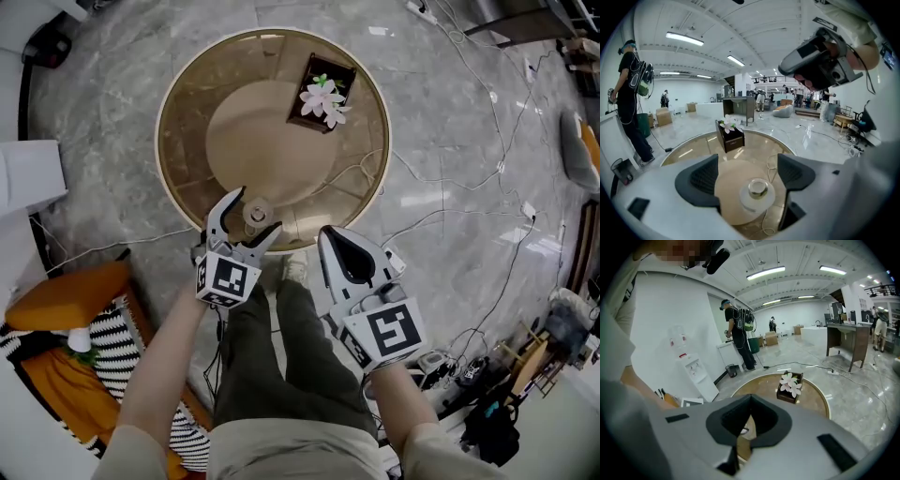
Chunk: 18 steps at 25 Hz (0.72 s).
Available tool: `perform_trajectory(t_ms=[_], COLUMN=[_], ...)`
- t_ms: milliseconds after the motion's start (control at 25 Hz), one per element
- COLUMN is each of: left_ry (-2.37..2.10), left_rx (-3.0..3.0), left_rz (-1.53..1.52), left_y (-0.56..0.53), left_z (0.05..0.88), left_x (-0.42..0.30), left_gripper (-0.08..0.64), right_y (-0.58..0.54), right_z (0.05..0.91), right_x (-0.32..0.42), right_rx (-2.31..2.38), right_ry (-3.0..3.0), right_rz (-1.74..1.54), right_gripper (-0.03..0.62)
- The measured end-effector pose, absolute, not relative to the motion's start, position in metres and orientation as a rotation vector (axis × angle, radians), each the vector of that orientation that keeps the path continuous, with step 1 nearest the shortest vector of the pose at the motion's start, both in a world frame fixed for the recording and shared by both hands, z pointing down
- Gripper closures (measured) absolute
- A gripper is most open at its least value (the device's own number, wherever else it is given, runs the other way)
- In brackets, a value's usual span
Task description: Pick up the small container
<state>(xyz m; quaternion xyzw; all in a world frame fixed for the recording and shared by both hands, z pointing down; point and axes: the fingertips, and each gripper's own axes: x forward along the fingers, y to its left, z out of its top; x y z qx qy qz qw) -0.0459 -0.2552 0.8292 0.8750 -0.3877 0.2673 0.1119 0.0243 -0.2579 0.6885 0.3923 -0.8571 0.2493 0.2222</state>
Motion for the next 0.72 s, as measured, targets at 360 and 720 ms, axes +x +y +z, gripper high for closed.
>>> perform_trajectory(t_ms=[360,720], left_ry=[-1.081,-1.155], left_rx=[2.487,2.482], left_rz=[0.753,0.762], left_y=[-0.247,-0.256], left_z=[0.914,0.949], left_x=[-0.031,-0.028], left_gripper=[0.189,0.19], right_y=[-0.254,-0.231], right_z=[0.749,0.796], right_x=[0.024,0.026], right_rx=[1.084,1.051], right_ry=[-2.338,-2.268], right_rz=[0.78,0.901], right_gripper=[0.597,0.597])
